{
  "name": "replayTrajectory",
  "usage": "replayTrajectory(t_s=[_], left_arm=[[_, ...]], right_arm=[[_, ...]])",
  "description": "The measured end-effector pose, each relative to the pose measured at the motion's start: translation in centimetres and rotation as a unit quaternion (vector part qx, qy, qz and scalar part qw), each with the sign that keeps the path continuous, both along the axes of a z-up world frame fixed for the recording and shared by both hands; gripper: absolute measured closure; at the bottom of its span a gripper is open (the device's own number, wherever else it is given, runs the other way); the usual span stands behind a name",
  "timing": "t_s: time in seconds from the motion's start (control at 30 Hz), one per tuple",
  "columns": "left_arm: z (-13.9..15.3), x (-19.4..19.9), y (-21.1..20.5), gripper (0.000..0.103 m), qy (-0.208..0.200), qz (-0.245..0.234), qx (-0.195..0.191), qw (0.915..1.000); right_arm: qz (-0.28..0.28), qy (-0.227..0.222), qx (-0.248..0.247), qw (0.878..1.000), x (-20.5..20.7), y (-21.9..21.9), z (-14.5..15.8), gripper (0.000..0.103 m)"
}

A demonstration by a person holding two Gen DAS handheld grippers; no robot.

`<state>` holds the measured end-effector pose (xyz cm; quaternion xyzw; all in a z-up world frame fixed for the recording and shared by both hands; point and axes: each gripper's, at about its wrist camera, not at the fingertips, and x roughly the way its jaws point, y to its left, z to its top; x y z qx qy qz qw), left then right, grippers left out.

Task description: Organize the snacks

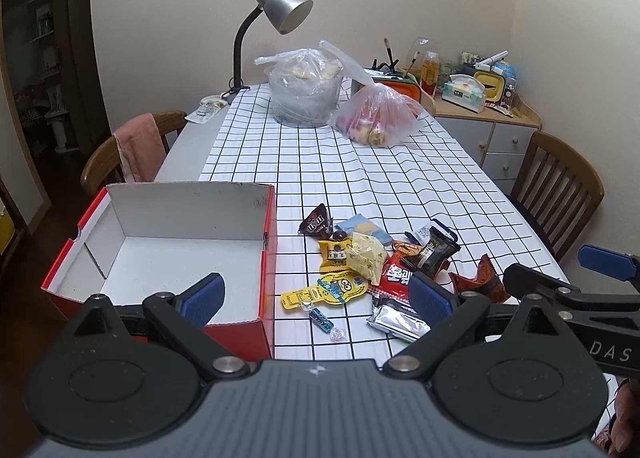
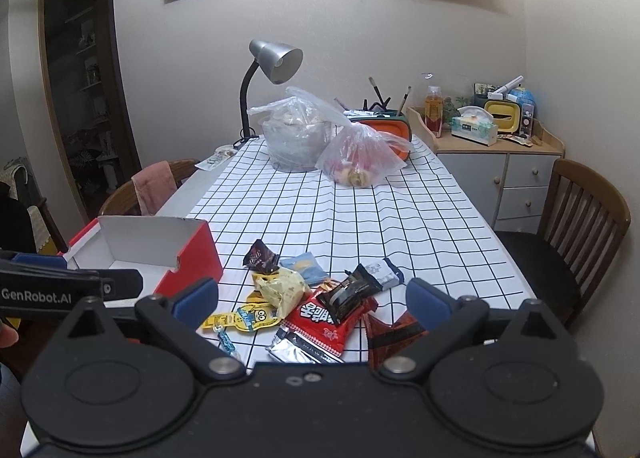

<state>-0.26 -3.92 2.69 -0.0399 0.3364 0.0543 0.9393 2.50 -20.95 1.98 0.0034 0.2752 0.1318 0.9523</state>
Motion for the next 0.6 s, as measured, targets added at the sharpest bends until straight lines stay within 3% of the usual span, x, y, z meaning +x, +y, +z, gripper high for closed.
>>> replayTrajectory(t_s=[0.6], left_arm=[[-0.28,1.04,0.06,0.004,0.017,-0.001,0.004,0.9998]], right_arm=[[0.009,0.018,-0.004,1.0,0.83,0.12,-0.14,0.002]])
